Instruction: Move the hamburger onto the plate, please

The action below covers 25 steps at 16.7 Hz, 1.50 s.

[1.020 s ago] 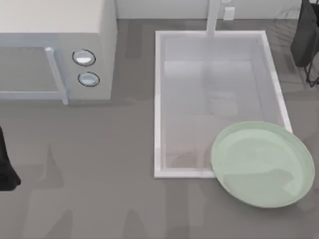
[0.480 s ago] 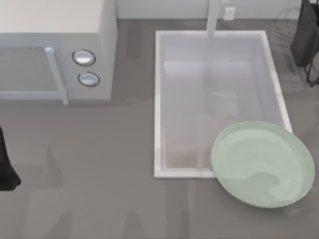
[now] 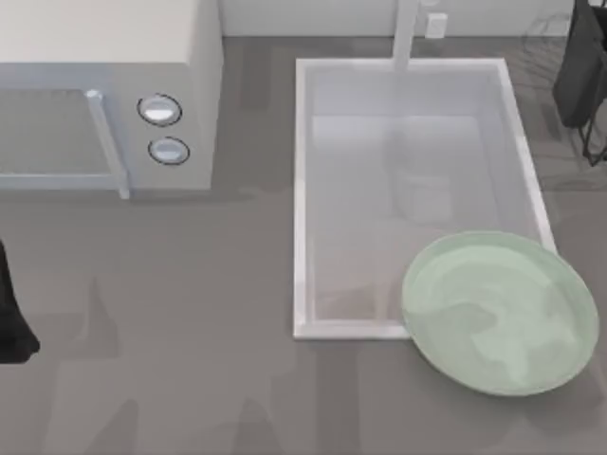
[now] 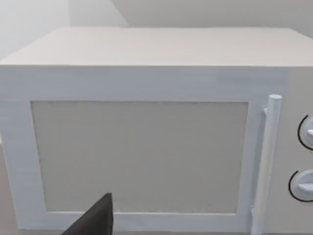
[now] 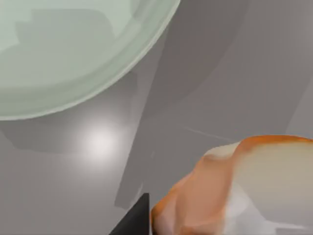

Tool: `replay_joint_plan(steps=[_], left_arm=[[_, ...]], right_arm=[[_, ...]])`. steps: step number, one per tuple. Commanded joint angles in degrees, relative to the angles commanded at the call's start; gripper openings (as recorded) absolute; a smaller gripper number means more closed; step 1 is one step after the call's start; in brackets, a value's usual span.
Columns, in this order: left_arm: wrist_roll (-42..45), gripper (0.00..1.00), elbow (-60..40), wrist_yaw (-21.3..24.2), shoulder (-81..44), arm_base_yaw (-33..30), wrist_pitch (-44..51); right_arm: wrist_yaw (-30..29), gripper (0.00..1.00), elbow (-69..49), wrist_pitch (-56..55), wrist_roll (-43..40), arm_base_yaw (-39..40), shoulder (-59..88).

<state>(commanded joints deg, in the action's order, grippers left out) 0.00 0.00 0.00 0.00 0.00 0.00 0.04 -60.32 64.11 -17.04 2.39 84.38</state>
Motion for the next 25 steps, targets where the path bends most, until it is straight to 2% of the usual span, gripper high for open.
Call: replay_joint_plan(steps=[4,11,15,20,23,25], left_arm=[[0.0,1.00,0.0,0.0,0.0,0.0,0.0],[0.0,1.00,0.0,0.0,0.0,0.0,0.0],[0.0,1.00,0.0,0.0,0.0,0.0,0.0],[0.0,1.00,0.0,0.0,0.0,0.0,0.0],[0.0,1.00,0.0,0.0,0.0,0.0,0.0],[0.0,1.00,0.0,0.0,0.0,0.0,0.0]], right_arm=[[-0.7,0.00,-3.6,0.4,24.2,7.4,4.9],[-1.2,0.00,-8.0,1.1,77.4,18.0,13.9],[-1.4,0.00,-9.7,-0.1,103.1,21.2,16.8],[-2.1,0.00,-11.9,-2.8,124.5,22.6,17.8],[-2.5,0.00,-12.8,-4.3,131.4,22.6,17.5],[-2.6,0.00,-13.0,-4.8,133.1,22.5,17.2]])
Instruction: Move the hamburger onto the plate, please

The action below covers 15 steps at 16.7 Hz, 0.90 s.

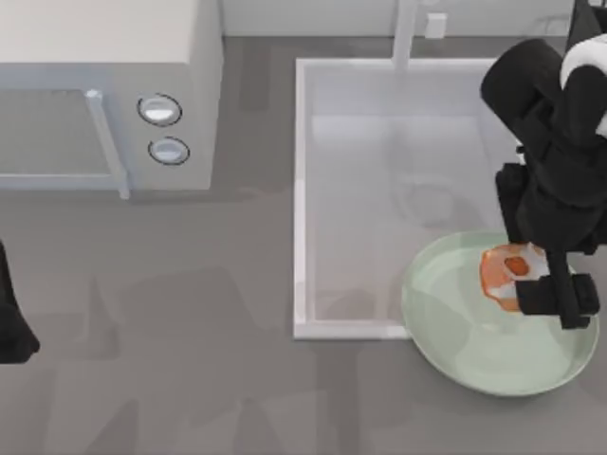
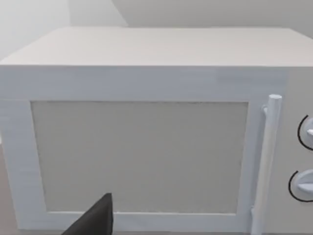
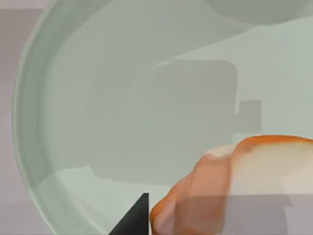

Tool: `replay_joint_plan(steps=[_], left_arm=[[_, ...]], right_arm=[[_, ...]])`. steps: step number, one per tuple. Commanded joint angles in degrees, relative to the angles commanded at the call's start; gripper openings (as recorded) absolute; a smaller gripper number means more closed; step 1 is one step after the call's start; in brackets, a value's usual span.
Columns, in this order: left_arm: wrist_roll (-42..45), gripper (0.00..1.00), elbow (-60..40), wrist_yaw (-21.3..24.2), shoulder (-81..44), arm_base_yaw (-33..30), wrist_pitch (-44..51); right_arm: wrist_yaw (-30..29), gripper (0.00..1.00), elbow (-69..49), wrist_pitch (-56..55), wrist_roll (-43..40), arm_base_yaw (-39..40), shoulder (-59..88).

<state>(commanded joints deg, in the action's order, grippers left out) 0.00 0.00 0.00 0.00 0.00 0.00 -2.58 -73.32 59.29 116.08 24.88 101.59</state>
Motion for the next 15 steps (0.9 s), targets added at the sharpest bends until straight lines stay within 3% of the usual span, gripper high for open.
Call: replay_joint_plan(steps=[6,15], left_arm=[[0.0,1.00,0.0,0.0,0.0,0.0,0.0],[0.0,1.00,0.0,0.0,0.0,0.0,0.0]], right_arm=[[0.0,0.00,0.3,-0.2,0.0,-0.1,0.2],[0.0,0.00,5.9,-9.8,0.1,0.0,3.9]])
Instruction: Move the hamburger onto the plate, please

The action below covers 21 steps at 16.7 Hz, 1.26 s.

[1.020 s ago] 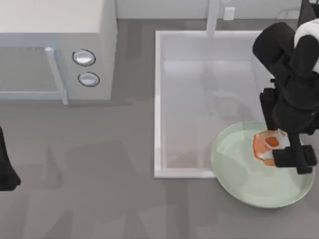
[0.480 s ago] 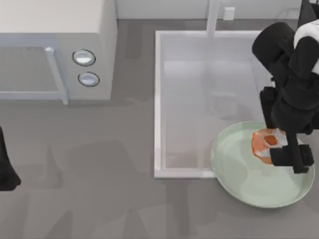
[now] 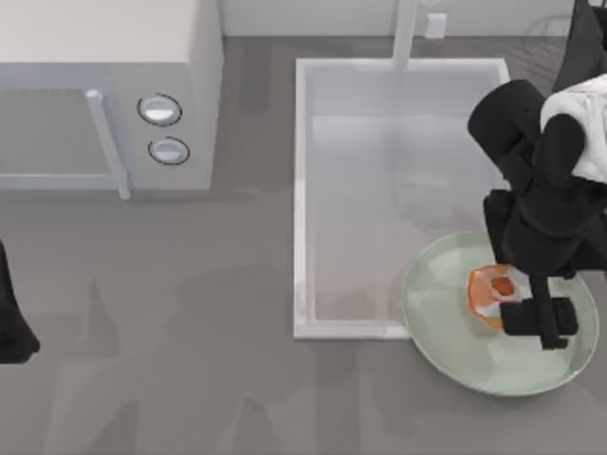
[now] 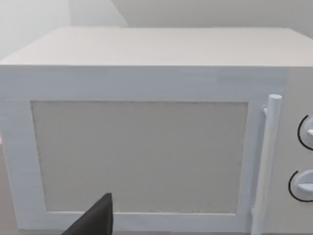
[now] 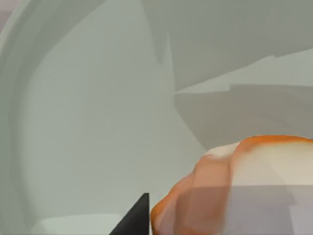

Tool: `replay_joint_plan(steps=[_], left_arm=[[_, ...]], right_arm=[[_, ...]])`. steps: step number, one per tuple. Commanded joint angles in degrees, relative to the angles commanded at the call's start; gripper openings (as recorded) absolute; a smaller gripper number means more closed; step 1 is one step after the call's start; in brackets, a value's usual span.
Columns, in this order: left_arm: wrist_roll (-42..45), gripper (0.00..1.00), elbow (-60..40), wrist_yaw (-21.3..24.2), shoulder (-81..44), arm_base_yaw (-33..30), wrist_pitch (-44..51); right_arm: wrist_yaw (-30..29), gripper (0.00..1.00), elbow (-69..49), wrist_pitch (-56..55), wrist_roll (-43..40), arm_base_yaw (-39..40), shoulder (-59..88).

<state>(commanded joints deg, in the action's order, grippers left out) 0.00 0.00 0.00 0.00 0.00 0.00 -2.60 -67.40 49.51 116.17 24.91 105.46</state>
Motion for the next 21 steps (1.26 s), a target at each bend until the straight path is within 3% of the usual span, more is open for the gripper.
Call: replay_joint_plan(steps=[2,15,21], left_arm=[[0.0,1.00,0.0,0.0,0.0,0.0,0.0],[0.0,1.00,0.0,0.0,0.0,0.0,0.0],[0.0,1.00,0.0,0.0,0.0,0.0,0.0]], right_arm=[[0.0,0.00,0.0,0.0,0.0,0.0,0.0],[0.0,0.98,0.0,0.0,0.0,0.0,0.0],[0.0,1.00,0.0,0.0,0.0,0.0,0.0]])
